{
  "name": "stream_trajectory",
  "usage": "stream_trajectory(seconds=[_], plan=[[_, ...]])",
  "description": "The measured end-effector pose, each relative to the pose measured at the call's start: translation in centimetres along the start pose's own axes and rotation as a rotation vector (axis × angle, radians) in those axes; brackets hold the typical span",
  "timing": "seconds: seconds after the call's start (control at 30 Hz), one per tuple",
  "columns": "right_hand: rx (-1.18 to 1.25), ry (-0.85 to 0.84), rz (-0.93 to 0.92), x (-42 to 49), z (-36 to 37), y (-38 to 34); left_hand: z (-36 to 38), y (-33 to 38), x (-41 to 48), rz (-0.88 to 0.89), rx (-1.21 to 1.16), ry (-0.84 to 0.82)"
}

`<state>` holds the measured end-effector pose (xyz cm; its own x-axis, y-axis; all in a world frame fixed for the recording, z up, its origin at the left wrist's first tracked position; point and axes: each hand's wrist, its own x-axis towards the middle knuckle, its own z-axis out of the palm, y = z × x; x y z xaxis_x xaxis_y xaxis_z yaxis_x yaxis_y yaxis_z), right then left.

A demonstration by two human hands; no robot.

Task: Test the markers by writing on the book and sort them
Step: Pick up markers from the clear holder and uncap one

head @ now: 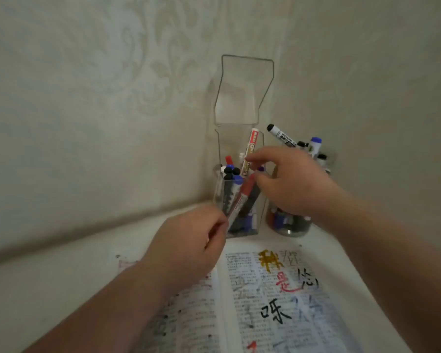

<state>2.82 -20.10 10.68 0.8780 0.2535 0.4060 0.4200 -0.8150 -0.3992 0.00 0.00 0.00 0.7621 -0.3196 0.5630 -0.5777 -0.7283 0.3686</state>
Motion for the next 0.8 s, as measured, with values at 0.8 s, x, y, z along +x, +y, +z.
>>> stream_trajectory(seconds=[0.8], plan=[[-0.027, -0.200, -0.021, 3.3, -1.2, 0.2, 0.3, -0.2, -0.1, -0.054, -0.056, -0.080]])
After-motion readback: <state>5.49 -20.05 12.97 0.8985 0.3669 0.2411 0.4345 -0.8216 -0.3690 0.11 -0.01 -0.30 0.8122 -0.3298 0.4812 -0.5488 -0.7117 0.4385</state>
